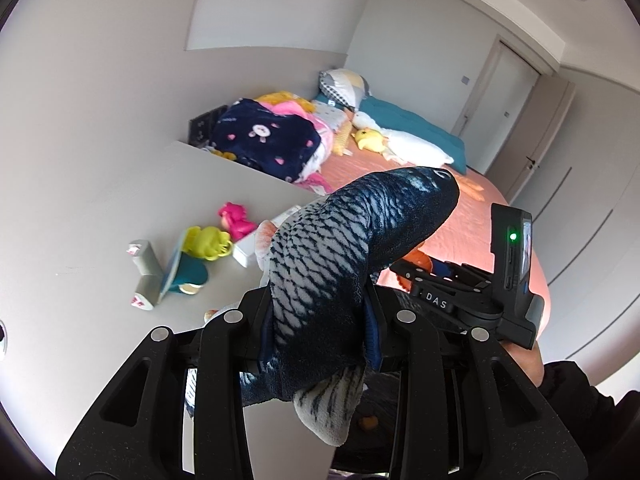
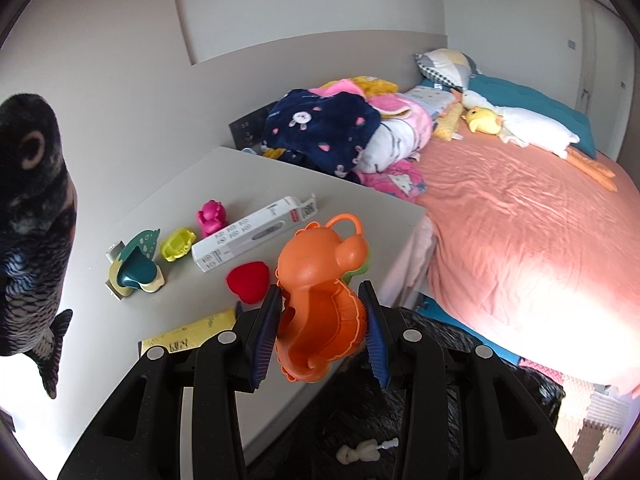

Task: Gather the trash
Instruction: 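Drop the orange toy and the fish into the trash bin, opening both tools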

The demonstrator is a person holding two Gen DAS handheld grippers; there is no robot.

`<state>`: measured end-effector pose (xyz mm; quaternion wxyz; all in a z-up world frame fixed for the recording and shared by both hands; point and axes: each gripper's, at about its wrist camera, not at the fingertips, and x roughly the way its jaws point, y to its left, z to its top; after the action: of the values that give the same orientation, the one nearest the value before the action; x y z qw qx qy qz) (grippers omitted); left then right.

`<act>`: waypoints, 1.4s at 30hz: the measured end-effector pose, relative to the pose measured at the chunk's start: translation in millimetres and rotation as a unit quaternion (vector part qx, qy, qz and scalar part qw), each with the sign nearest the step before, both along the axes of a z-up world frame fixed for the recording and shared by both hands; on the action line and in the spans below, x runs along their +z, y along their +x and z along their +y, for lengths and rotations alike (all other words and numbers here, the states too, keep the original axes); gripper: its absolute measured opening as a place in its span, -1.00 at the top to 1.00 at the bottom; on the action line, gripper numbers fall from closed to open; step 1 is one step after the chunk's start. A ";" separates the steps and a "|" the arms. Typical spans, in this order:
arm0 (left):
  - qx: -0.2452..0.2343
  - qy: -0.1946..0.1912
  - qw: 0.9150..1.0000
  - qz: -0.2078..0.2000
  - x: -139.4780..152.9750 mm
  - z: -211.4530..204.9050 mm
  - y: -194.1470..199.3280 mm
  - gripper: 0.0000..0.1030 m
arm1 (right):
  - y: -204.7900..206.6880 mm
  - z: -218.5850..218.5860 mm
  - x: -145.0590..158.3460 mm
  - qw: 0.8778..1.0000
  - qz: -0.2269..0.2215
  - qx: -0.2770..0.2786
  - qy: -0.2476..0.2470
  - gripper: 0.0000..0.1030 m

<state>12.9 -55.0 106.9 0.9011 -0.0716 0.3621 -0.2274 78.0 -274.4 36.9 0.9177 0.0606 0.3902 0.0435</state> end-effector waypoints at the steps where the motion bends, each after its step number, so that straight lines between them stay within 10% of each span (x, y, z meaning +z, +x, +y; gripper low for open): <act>1: -0.003 0.001 1.000 0.001 -0.8 -3.2 -1.0 0.34 | -3.4 -3.2 -0.2 1.000 0.000 -0.003 0.000 0.20; 10: -0.041 0.000 0.999 0.007 -6.1 -34.2 -5.0 0.34 | -32.4 -32.3 0.5 0.999 -0.001 -0.033 0.003 0.25; 16: -0.072 -0.003 0.997 0.005 -7.3 -58.7 -3.6 0.34 | -47.7 -54.1 2.5 0.999 -0.001 -0.049 0.004 0.90; 33: -0.163 0.014 0.986 0.020 -21.0 -136.0 1.6 0.33 | -94.0 -120.4 9.8 0.991 -0.010 -0.135 0.013 0.90; 39: -0.184 0.043 0.981 0.030 -31.6 -158.2 2.5 -0.05 | -108.8 -138.3 15.3 0.986 -0.020 -0.162 0.016 0.90; 41: -0.187 0.058 0.980 0.030 -35.6 -164.9 1.1 -0.91 | -112.3 -142.0 16.6 0.985 -0.022 -0.171 0.017 0.90; 42: -0.181 0.066 0.981 0.023 -36.6 -167.3 -0.5 -0.87 | -113.4 -143.4 16.9 0.984 -0.023 -0.174 0.017 0.90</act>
<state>12.4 -222.3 70.3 0.8389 0.0501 0.4043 -0.3609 -35.3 -417.8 53.8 0.9187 0.1423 0.3520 -0.1085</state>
